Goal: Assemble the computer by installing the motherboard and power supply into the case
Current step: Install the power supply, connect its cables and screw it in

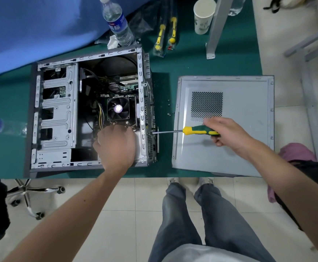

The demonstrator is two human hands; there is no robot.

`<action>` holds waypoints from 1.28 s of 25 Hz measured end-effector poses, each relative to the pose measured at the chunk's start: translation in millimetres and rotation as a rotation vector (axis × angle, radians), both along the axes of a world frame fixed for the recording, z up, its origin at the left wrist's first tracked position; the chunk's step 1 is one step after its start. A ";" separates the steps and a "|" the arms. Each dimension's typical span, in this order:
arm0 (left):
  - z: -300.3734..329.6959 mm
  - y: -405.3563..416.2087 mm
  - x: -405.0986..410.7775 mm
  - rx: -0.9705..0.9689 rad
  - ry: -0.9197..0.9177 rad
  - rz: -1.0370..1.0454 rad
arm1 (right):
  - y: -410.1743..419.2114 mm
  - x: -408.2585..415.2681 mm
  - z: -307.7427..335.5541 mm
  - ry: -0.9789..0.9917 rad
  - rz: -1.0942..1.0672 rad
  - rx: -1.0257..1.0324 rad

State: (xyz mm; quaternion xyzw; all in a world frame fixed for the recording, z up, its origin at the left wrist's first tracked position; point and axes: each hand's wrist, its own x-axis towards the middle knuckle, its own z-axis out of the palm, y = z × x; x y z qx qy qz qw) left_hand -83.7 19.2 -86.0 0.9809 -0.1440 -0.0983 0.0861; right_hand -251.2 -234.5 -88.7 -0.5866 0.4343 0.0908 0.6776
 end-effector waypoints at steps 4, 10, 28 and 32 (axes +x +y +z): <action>-1.2 -3.4 1.9 -0.012 -0.001 0.004 | -4.7 -1.9 0.2 -0.085 -0.069 0.024; -2.5 0.3 0.8 -0.026 -0.018 0.005 | 0.2 -3.5 -0.3 -0.043 -0.050 0.074; -1.5 1.9 0.0 -0.026 0.006 0.000 | -3.0 -2.1 3.5 -0.050 0.016 0.059; -1.6 4.6 0.7 -0.025 0.003 0.002 | -7.1 -2.9 3.8 -0.114 -0.026 0.141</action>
